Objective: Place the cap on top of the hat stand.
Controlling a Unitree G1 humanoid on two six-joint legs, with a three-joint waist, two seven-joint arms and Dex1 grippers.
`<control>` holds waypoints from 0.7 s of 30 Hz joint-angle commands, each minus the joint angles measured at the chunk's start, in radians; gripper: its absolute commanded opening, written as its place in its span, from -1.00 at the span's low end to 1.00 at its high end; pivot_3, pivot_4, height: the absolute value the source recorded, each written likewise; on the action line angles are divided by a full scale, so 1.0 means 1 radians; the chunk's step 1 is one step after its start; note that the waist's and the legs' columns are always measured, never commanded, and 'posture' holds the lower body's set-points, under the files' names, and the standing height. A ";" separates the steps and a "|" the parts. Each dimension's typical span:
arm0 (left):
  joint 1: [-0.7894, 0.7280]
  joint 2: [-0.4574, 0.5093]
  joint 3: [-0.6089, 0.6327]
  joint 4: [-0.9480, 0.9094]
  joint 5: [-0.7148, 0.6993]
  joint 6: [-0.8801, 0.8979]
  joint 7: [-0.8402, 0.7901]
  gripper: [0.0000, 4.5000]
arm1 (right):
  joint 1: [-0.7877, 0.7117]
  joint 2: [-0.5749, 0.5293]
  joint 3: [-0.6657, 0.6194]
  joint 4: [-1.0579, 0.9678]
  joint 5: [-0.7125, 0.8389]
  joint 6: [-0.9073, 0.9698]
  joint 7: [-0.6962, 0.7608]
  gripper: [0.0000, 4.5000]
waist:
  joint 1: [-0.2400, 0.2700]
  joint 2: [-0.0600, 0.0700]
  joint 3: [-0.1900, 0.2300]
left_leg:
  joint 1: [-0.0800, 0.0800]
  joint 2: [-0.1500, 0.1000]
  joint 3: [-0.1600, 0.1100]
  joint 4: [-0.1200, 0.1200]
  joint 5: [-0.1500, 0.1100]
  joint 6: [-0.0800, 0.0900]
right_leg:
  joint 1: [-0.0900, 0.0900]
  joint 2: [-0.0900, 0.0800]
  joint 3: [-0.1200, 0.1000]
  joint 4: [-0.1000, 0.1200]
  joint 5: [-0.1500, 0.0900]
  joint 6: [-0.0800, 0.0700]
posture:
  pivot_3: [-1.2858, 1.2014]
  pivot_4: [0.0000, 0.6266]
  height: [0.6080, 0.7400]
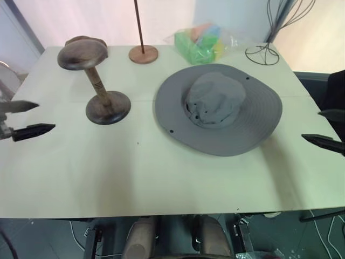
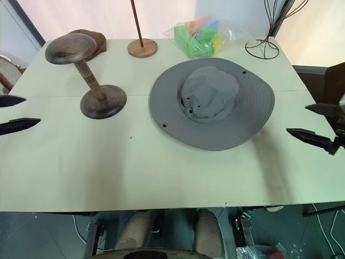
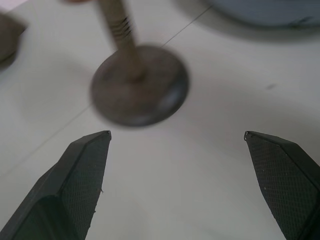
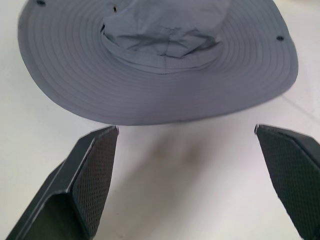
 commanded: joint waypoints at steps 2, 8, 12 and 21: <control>-0.148 0.072 -0.081 -0.149 -0.148 0.150 -0.125 1.00 | -0.002 -0.001 0.021 -0.221 -0.055 -0.047 -0.078 0.98 | 0.000 0.000 0.000 | 0.000 0.000 0.000 0.001 0.000 0.000 | 0.000 0.000 0.001 0.003 -0.001 0.001 | 0.03 -0.52 1.00; -0.366 0.072 -0.272 -0.231 -0.230 0.223 -0.233 1.00 | 0.261 0.063 0.090 -0.483 -0.376 -0.278 -0.150 0.98 | 0.004 -0.001 0.000 | 0.001 -0.001 0.003 0.002 0.000 0.000 | 0.000 0.001 0.001 0.006 -0.002 0.003 | 0.03 -0.52 1.00; -0.428 0.073 -0.387 -0.254 -0.261 0.168 -0.236 1.00 | 0.359 0.141 0.179 -0.535 -0.558 -0.401 -0.267 0.98 | 0.002 -0.001 0.000 | 0.000 0.000 0.003 0.008 -0.001 0.002 | 0.002 0.001 0.001 0.006 -0.004 0.005 | 0.03 -0.52 1.00; -0.525 -0.007 -0.526 -0.223 -0.252 0.120 -0.236 1.00 | 0.208 0.367 0.492 -0.367 -0.960 -0.539 -0.650 0.98 | -0.001 -0.005 0.000 | -0.001 0.000 0.000 0.011 -0.001 0.002 | 0.001 0.002 0.004 0.007 -0.005 0.001 | 0.03 -0.52 1.00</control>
